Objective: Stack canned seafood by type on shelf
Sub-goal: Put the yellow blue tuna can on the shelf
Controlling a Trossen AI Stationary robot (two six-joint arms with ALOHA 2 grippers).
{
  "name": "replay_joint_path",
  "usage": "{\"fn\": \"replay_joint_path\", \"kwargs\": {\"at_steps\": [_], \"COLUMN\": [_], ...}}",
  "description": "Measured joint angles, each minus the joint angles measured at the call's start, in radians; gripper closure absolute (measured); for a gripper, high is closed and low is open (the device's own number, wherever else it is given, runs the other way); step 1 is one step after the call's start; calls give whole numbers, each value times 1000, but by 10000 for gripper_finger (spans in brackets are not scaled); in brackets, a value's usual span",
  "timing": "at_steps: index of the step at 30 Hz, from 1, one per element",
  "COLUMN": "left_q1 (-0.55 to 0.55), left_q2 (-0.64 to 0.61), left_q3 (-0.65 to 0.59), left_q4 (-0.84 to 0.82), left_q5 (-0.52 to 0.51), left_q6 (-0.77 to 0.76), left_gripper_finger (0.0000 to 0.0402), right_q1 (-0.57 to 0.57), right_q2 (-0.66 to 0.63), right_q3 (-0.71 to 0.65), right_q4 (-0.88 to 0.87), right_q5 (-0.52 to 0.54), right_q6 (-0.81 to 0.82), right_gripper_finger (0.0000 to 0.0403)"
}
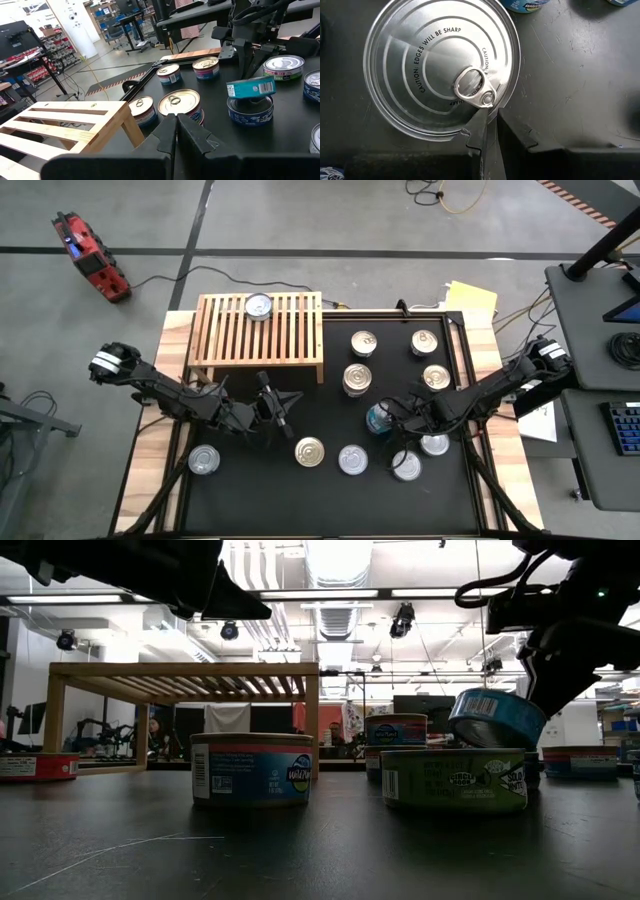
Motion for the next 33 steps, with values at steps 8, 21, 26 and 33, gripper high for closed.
{"fn": "replay_joint_path", "kwargs": {"at_steps": [8,21,26,33], "left_q1": [0,0,0,2], "left_q2": [0,0,0,0], "left_q3": [0,0,0,0], "left_q4": [-12,-14,-14,-11], "left_q5": [27,27,34,140], "left_q6": [-1,-3,-3,-13], "left_gripper_finger": [401,401,402,401], "right_q1": [0,0,0,0], "right_q2": [2,2,2,-1], "right_q3": [-34,-64,-64,-62], "right_q4": [0,20,20,7], "right_q5": [-7,8,9,46], "right_q6": [26,32,32,30], "right_gripper_finger": [369,369,369,369]}}
